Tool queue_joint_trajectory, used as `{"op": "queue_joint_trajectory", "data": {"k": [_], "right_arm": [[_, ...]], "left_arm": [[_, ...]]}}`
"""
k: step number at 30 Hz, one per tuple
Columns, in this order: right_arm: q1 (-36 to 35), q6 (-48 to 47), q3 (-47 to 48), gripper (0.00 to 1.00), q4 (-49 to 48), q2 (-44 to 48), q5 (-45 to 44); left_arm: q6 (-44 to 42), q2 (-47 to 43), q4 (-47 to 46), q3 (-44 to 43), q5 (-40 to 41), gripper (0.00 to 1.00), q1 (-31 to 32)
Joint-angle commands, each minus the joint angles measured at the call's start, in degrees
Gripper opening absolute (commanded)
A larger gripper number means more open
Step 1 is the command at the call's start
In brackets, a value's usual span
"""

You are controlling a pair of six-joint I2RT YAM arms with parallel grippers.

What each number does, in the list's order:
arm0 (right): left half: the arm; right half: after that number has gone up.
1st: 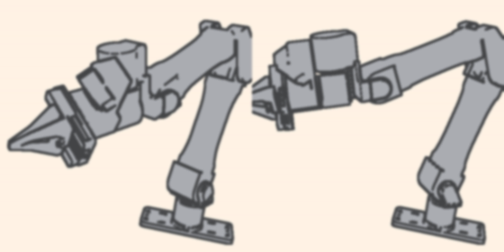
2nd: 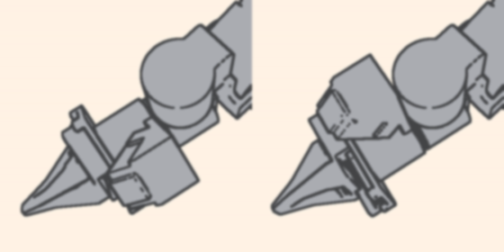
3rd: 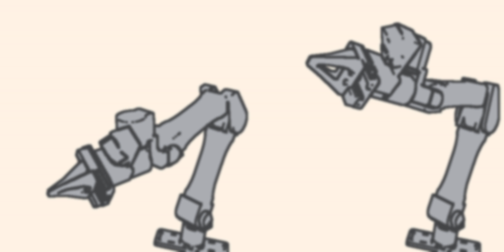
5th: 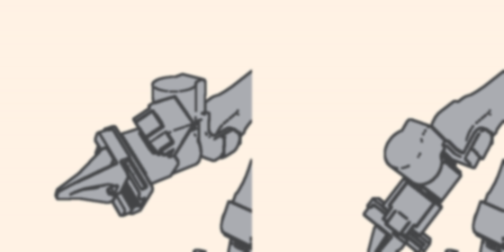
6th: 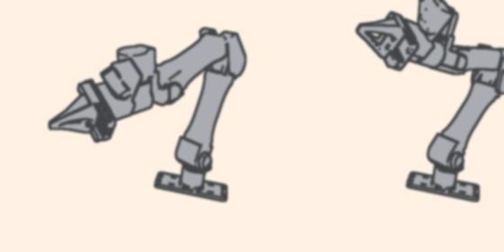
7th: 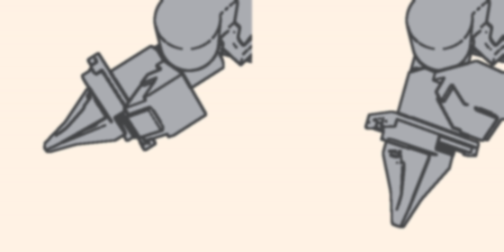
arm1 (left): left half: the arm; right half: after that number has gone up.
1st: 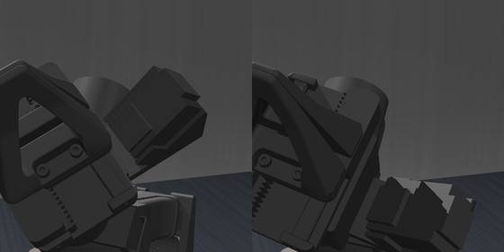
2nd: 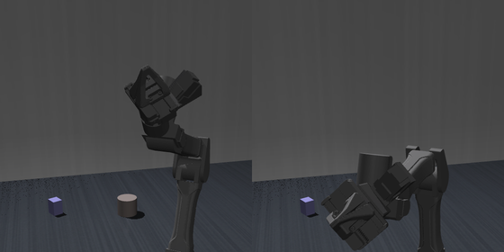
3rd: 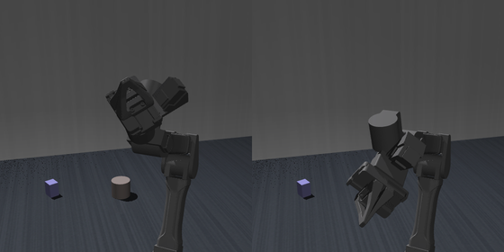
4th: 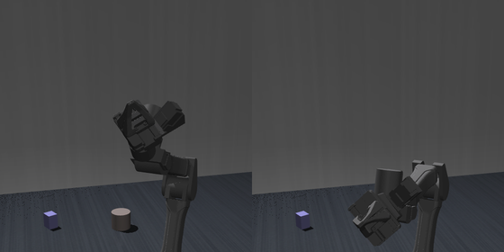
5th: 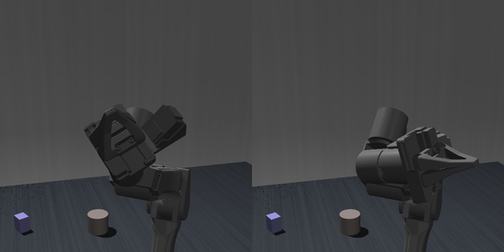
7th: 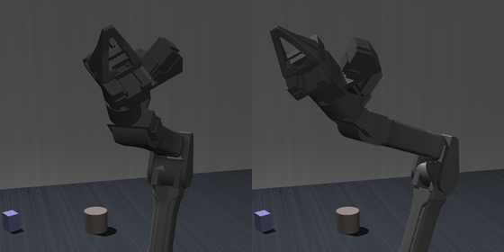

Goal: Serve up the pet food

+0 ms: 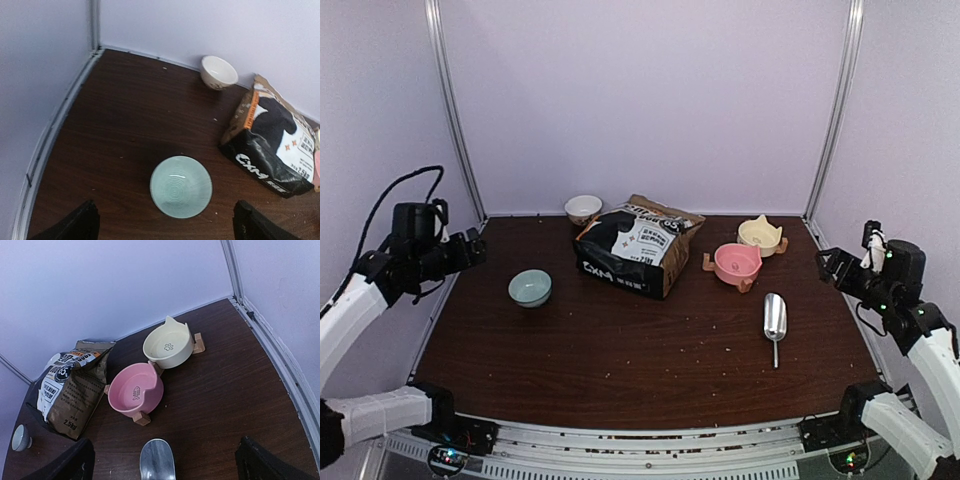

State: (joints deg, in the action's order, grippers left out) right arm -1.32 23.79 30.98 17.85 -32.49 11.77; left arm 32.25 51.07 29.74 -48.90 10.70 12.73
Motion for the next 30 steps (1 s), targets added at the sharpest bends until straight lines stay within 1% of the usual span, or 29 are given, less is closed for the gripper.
{"op": "queue_joint_trajectory", "data": {"k": [1,5,7,14,19,21,24,27,30], "right_arm": [[-0.83,-2.08,1.05,1.00,4.46,1.63,-0.53],[-1.01,-2.07,0.64,1.00,5.45,2.72,-1.54],[-1.00,-1.68,0.36,1.00,5.38,2.78,-1.64],[-1.19,-0.62,0.74,1.00,4.60,1.50,-1.04],[-1.35,-0.29,0.95,1.00,4.24,1.44,-0.58],[-1.38,-0.09,1.15,1.00,4.23,1.32,-0.53],[-1.49,0.35,1.75,1.00,4.21,1.27,-0.28],[-1.45,0.64,2.02,1.00,3.97,1.04,-0.06],[-1.58,0.74,1.94,1.00,3.71,0.54,-0.08]], "left_arm": [[0.74,10.53,-7.65,-8.44,4.95,0.96,10.86],[-3.11,21.21,-8.34,-16.26,8.50,0.96,20.87],[-4.59,26.86,-8.46,-20.36,8.31,0.96,25.61],[-7.71,46.32,-6.83,-37.65,6.09,0.97,35.39],[-9.39,61.45,-1.53,-53.42,5.48,0.97,38.57],[-9.63,68.38,2.98,-60.84,6.86,0.98,38.95],[-9.60,75.18,9.01,-69.34,9.12,0.98,38.95],[-9.33,79.12,11.72,-73.27,9.55,0.98,38.95],[-9.03,80.85,11.77,-73.51,9.40,0.98,38.95]]}}
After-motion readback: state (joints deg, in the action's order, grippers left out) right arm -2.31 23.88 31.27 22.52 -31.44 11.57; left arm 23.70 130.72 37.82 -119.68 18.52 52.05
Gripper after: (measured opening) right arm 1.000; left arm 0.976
